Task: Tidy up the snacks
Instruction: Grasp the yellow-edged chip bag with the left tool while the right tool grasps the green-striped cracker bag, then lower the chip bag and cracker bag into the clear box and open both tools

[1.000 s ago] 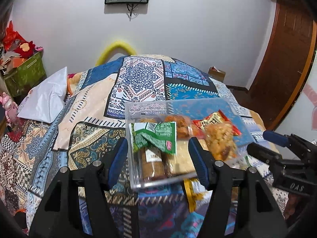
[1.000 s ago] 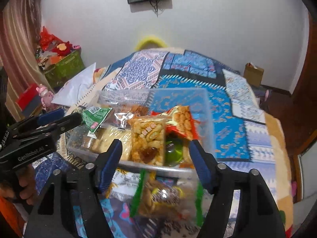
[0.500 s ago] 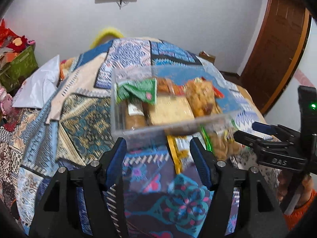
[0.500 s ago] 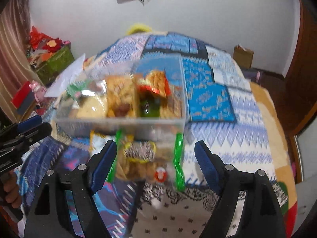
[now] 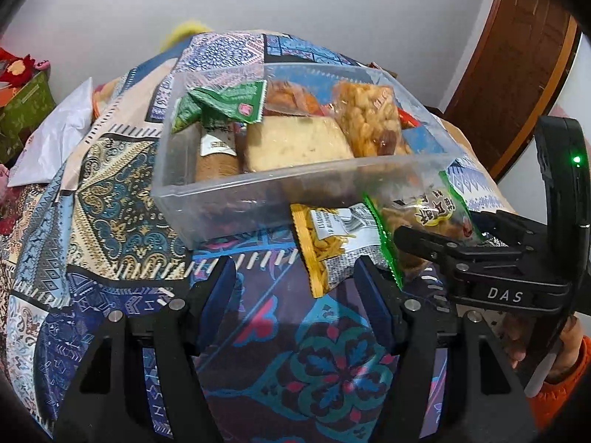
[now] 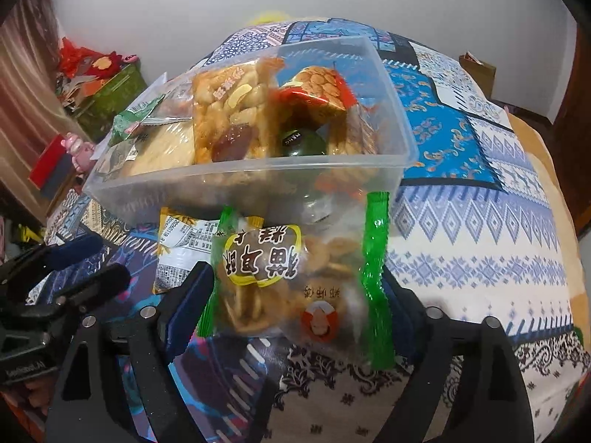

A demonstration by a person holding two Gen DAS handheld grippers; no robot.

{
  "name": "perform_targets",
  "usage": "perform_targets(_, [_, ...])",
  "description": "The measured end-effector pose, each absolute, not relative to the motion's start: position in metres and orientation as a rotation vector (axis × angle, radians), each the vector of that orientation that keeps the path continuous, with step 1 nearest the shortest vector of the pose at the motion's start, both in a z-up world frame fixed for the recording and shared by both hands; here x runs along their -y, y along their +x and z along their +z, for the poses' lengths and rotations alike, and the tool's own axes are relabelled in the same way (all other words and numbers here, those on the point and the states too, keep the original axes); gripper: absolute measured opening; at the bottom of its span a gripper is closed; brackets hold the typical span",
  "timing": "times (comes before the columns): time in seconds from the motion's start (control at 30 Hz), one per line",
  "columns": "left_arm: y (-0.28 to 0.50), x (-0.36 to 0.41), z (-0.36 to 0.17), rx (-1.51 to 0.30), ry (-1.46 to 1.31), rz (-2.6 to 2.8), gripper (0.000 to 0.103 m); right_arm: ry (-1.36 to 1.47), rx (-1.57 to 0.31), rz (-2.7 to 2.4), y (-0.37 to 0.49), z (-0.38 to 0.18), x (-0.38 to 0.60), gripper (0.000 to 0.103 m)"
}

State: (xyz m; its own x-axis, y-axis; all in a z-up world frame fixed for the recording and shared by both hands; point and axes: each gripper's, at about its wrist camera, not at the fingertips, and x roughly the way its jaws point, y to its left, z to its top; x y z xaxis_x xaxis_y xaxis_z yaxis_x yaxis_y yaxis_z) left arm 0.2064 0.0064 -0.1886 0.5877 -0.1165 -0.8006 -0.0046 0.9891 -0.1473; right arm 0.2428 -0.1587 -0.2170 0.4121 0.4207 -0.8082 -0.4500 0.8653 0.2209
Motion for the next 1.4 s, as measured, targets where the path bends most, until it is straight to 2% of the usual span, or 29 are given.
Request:
perform_targets(0.13, [0.212, -0.001, -0.191, -0.947, -0.141, -0.071, 0.066, -0.033, -0.992, 0.562, 0.239, -0.215, 0.161, 0.07])
perform_targets(0.3, [0.219, 0.007, -0.191, -0.954, -0.149, -0.086, 0.066, -0.074, -0.954, 0.536, 0.235, -0.209, 0.166, 0.066])
perform_targets(0.43, [0.228, 0.015, -0.194, -0.969, -0.168, -0.107, 0.073, -0.054, -0.94, 0.512, 0.234, -0.205, 0.182, 0.065])
perform_targets(0.73, [0.259, 0.032, -0.22, -1.065, -0.173, -0.086, 0.077, -0.011, -0.913, 0.481, 0.232, -0.196, 0.211, 0.065])
perform_targets(0.9, [0.264, 0.041, -0.225, -1.045, -0.138, -0.067, 0.078, 0.006, -0.903, 0.481, 0.23, -0.193, 0.215, 0.065])
perform_targets(1.0, [0.261, 0.047, -0.225, -1.026, -0.106, -0.084, 0.061, 0.016, -0.896, 0.48, 0.228, -0.19, 0.216, 0.065])
perform_targets(1.07, [0.255, 0.048, -0.223, -1.018, -0.108, -0.108, 0.055, 0.018, -0.889, 0.482, 0.226, -0.187, 0.216, 0.065])
perform_targets(1.17, [0.243, 0.049, -0.218, -1.01, -0.119, -0.126, 0.049, 0.013, -0.873, 0.481, 0.224, -0.18, 0.216, 0.065])
perform_targets(1.4, [0.215, 0.035, -0.187, -0.937, -0.122, -0.124, 0.045, 0.031, -0.826, 0.479, 0.223, -0.159, 0.215, 0.065])
